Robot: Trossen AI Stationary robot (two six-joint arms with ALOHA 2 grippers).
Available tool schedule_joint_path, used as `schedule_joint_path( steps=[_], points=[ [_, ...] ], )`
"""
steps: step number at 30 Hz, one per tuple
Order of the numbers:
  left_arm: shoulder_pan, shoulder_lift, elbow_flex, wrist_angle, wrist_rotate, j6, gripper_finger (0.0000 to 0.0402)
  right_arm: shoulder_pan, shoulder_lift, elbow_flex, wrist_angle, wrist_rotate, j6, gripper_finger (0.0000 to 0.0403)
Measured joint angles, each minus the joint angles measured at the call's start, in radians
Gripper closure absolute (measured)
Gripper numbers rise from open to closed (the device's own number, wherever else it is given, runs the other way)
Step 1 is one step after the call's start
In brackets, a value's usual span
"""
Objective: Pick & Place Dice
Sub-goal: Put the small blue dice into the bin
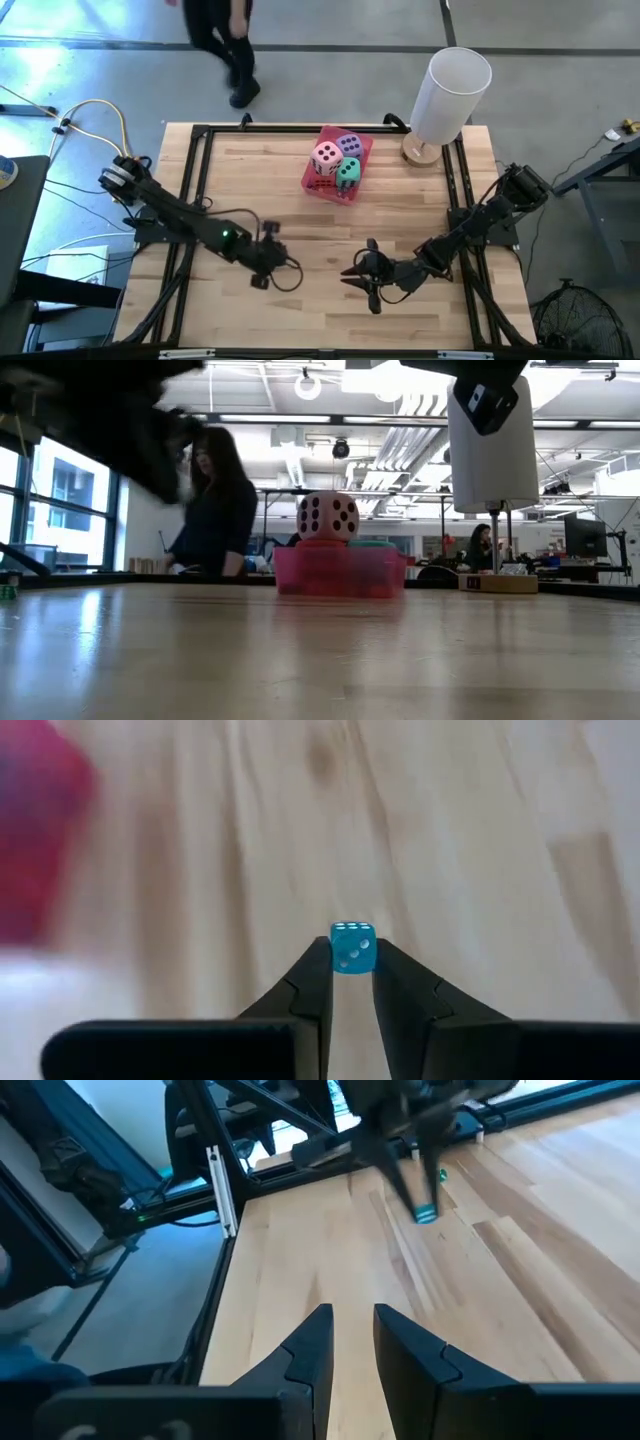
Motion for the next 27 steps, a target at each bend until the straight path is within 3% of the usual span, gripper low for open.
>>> schedule_joint_path(
  steps=[4,8,17,27],
  points=[
    [0.081,0.0,0.008,0.167,-0.034,0.273,0.0355,0.013,0.0,0.0,-0.005,0.001,0.026,0.0338],
    [0.198,0.0,0.008,0.308,-0.032,0.387,0.0358,0.036,0.0,0.0,-0.007,0.001,0.028,0.0338],
    [0.479,0.016,0.009,0.482,0.22,0.369,0.0355,0.07,0.0,0.0,-0.008,0.004,0.028,0.0338],
    [0.653,0.17,0.009,0.685,0.342,0.303,0.0351,0.071,0.058,0.0,0.016,0.031,0.083,0.0338]
  ],
)
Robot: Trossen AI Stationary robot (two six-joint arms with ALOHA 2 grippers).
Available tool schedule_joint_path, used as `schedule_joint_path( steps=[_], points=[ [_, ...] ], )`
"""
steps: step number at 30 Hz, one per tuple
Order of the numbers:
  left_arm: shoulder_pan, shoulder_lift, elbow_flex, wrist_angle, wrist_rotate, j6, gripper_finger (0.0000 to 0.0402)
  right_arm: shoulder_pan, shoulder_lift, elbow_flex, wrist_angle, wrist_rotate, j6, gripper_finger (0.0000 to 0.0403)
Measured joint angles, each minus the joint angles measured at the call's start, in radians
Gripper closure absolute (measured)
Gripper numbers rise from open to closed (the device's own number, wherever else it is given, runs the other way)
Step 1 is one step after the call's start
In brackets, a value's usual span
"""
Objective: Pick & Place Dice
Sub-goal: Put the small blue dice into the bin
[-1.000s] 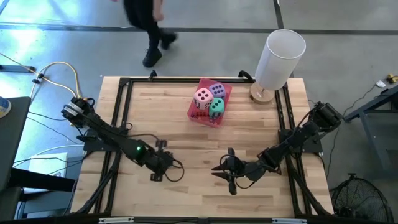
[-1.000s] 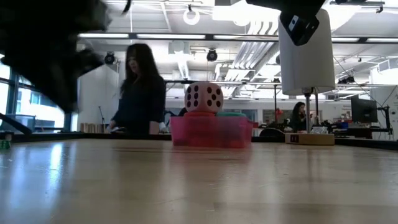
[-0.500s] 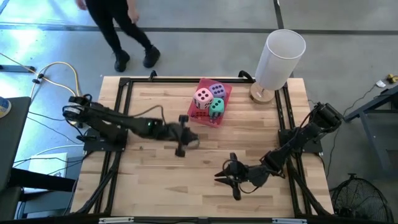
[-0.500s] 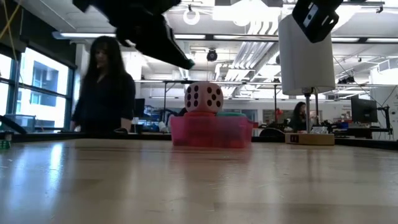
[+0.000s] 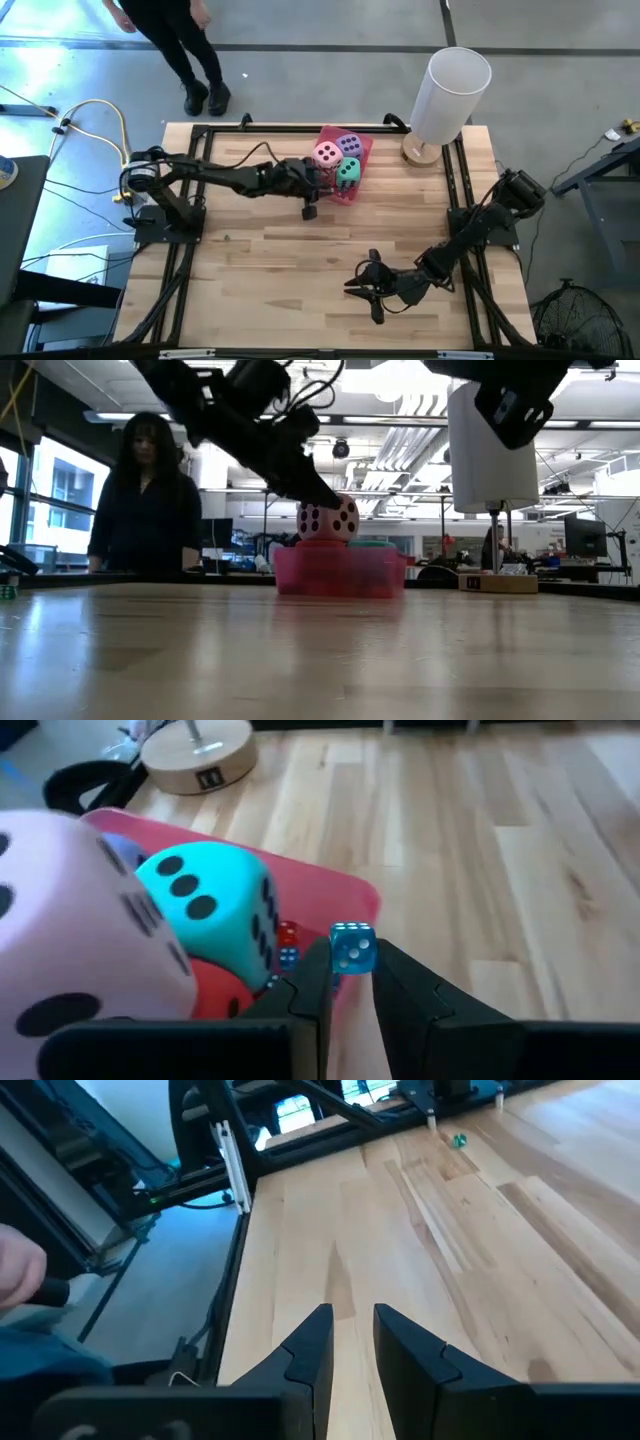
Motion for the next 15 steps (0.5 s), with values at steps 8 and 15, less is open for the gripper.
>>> schedule_joint_path(
  steps=[8,15],
  points=[
    [0.035,0.077,0.001,0.077,0.004,-0.002,0.035,-0.009,0.032,0.0,0.057,0.002,-0.014,0.0338],
    [0.048,0.131,0.0,0.15,-0.009,0.008,0.0349,0.005,0.033,0.0,0.062,-0.003,-0.007,0.0338]
  ],
)
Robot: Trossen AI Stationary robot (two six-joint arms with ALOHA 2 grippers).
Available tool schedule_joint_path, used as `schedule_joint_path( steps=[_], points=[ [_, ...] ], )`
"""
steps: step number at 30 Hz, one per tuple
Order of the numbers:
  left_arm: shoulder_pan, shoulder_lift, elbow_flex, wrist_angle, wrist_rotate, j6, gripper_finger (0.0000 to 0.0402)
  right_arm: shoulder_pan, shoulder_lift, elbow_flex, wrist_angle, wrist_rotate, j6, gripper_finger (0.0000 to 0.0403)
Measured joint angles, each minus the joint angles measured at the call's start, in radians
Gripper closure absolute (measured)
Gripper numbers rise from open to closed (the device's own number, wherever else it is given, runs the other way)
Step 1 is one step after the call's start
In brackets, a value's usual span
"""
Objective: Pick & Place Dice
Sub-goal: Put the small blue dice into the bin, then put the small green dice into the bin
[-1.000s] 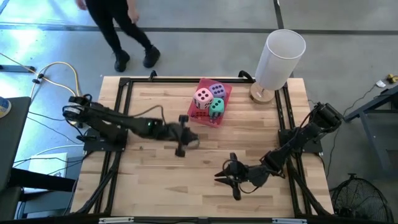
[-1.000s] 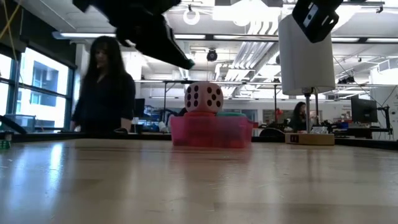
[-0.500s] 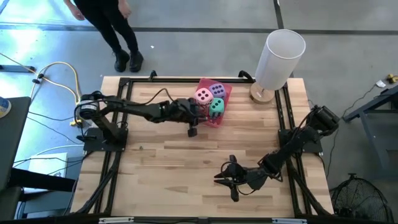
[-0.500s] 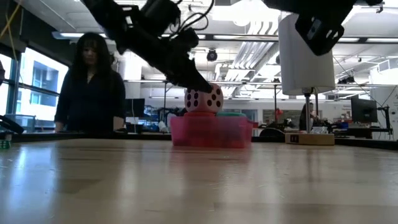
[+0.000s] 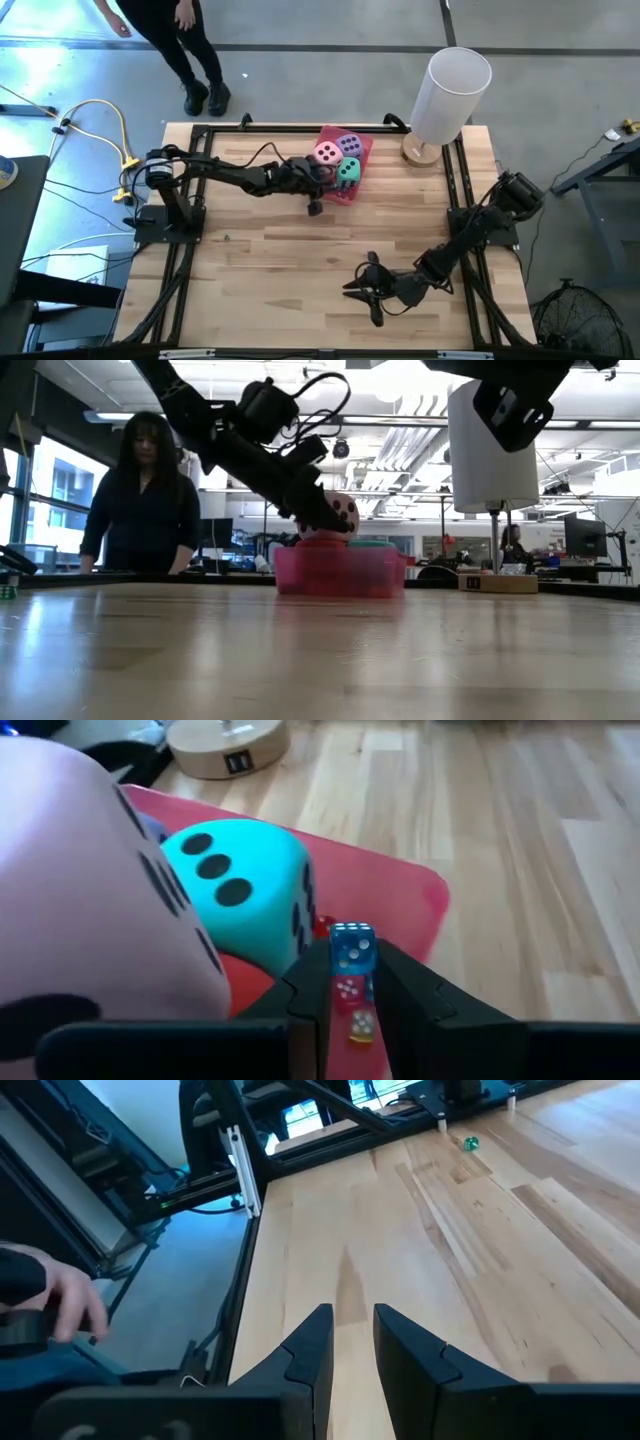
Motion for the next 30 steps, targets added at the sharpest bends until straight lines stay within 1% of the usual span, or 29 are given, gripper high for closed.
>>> schedule_joint_path(
  steps=[3,6,12,17,30],
  points=[
    [0.0,0.0,0.0,0.015,-0.034,-0.006,0.0336,0.005,0.0,0.0,0.0,0.002,0.004,0.0338],
    [0.0,0.0,0.0,0.019,-0.075,-0.004,0.0312,0.009,0.0,0.0,0.002,0.002,0.009,0.0338],
    [0.0,0.0,0.0,0.02,-0.078,-0.039,0.026,0.012,0.0,0.0,0.004,0.002,0.029,0.0338],
    [-0.001,0.0,0.0,0.018,-0.078,-0.06,0.0229,0.013,0.001,0.0,0.01,0.002,0.032,0.0338],
    [-0.003,0.0,0.0,-0.064,-0.077,-0.062,0.0222,0.013,0.008,0.0,0.022,0.002,0.031,0.0338]
  ],
)
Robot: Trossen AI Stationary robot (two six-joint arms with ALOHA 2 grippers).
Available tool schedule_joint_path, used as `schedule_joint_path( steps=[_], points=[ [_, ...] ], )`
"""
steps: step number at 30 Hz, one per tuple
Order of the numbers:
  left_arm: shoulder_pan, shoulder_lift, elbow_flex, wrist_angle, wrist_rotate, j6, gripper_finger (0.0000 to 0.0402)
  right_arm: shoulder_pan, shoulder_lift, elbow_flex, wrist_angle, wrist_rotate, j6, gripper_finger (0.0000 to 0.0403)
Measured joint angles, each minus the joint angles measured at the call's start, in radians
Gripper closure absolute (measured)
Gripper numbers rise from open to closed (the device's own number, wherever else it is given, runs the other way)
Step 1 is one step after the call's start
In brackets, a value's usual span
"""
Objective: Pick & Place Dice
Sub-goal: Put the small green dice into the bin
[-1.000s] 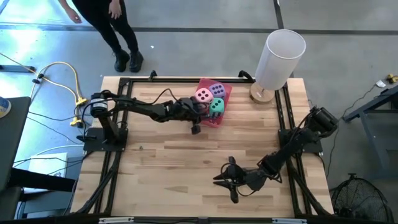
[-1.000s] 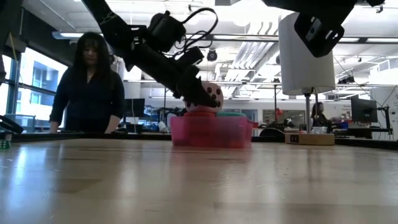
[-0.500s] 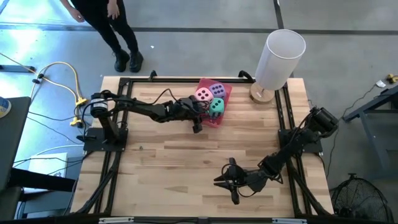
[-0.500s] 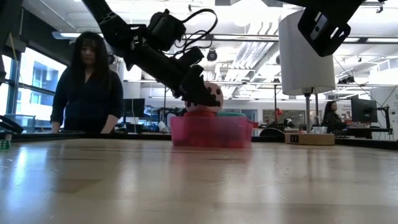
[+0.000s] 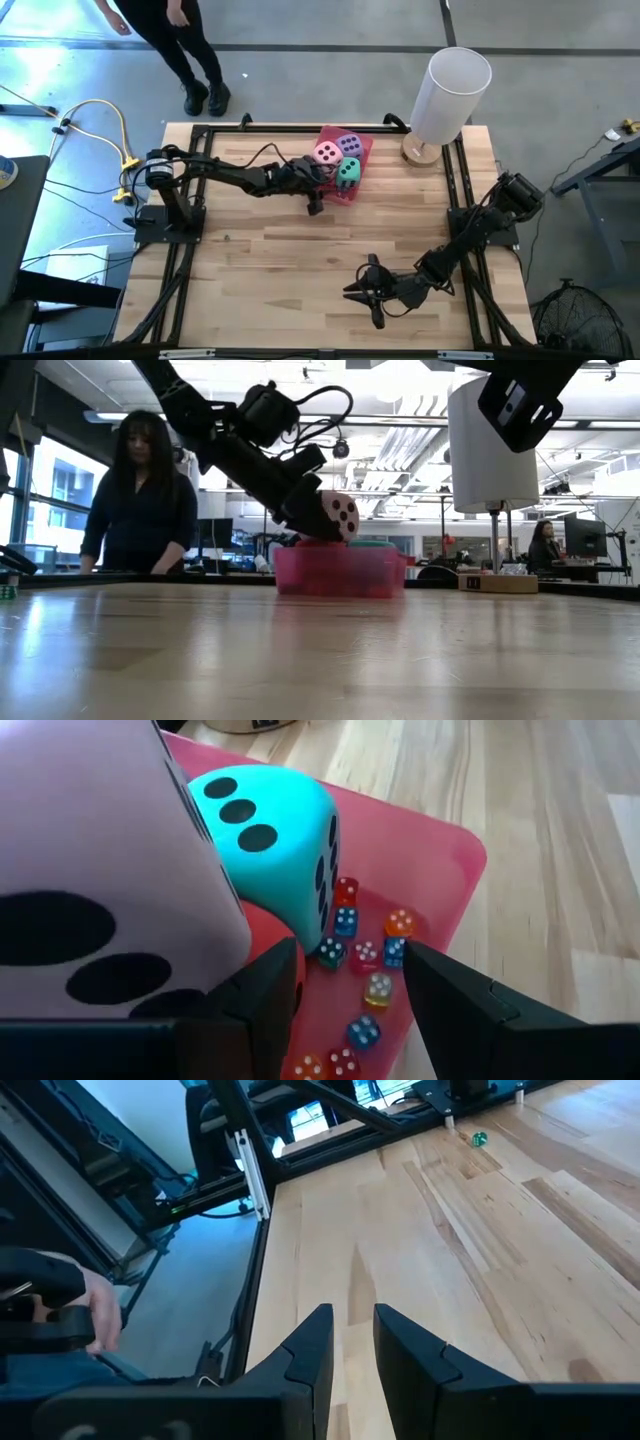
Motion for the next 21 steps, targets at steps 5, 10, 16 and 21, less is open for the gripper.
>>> schedule_joint_path(
  steps=[5,10,16,21],
  points=[
    [-0.015,0.0,0.0,-0.002,0.01,-0.078,0.0222,0.0,0.0,0.0,-0.002,0.0,-0.003,0.0338],
    [-0.051,0.0,0.0,0.0,0.019,-0.031,0.0222,0.0,0.0,0.0,-0.002,0.0,-0.003,0.0338],
    [-0.113,-0.008,0.0,-0.001,-0.102,0.099,0.0223,0.0,0.0,0.0,-0.002,0.0,-0.003,0.0338],
    [-0.18,-0.019,0.001,-0.003,-0.105,0.125,0.0223,0.0,0.0,0.0,-0.007,0.0,-0.003,0.0338]
  ],
)
